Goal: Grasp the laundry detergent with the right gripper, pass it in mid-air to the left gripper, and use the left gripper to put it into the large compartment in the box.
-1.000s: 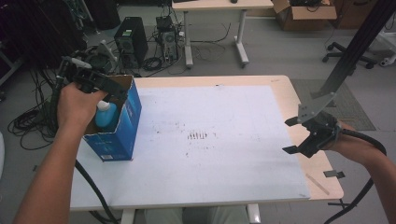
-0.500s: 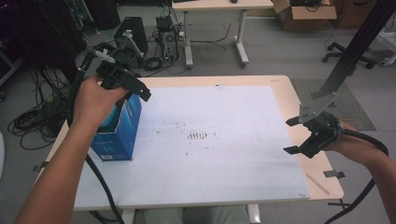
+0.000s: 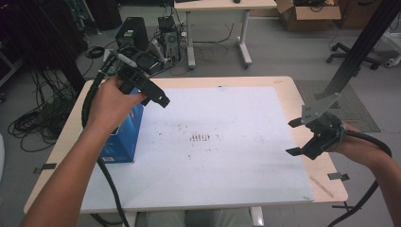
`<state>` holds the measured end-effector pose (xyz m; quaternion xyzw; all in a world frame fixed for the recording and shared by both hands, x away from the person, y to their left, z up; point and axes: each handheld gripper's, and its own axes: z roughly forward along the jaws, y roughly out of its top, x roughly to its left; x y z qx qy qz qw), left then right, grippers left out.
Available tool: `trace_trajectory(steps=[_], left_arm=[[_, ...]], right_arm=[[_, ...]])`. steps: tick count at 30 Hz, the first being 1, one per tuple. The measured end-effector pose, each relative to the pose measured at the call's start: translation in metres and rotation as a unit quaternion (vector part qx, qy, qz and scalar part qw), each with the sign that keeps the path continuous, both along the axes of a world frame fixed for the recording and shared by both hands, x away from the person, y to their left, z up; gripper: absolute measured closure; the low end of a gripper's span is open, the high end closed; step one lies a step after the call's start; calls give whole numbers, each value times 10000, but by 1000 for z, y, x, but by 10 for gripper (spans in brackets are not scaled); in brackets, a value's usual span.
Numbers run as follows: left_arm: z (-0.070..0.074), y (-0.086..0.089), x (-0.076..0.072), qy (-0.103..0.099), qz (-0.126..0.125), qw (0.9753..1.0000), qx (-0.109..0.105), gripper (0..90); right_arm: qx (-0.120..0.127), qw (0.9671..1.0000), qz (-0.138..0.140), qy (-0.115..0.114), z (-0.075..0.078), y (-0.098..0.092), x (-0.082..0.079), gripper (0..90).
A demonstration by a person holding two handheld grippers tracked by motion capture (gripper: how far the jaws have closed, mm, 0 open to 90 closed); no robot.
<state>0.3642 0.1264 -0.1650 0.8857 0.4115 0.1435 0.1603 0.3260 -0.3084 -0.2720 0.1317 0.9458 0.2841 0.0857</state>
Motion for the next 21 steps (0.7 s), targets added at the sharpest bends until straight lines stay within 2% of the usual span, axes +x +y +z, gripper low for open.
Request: trace_trajectory(steps=[12,18,20,21], left_arm=[[-4,-33,-9,17,-605,9981,114,69],[-6,-45,-11,21,-936,9955,145,73],[-8,-52,-13,44,-1127,9935,172,72],[-8,-52,-13,44,-1127,9935,172,73]], right_arm=[[-22,10000,11,20,1,5,3,87],[-14,10000,3,11,1,5,4,87],[7,10000,-6,20,2,7,5,87],[7,10000,-6,20,2,7,5,87]])
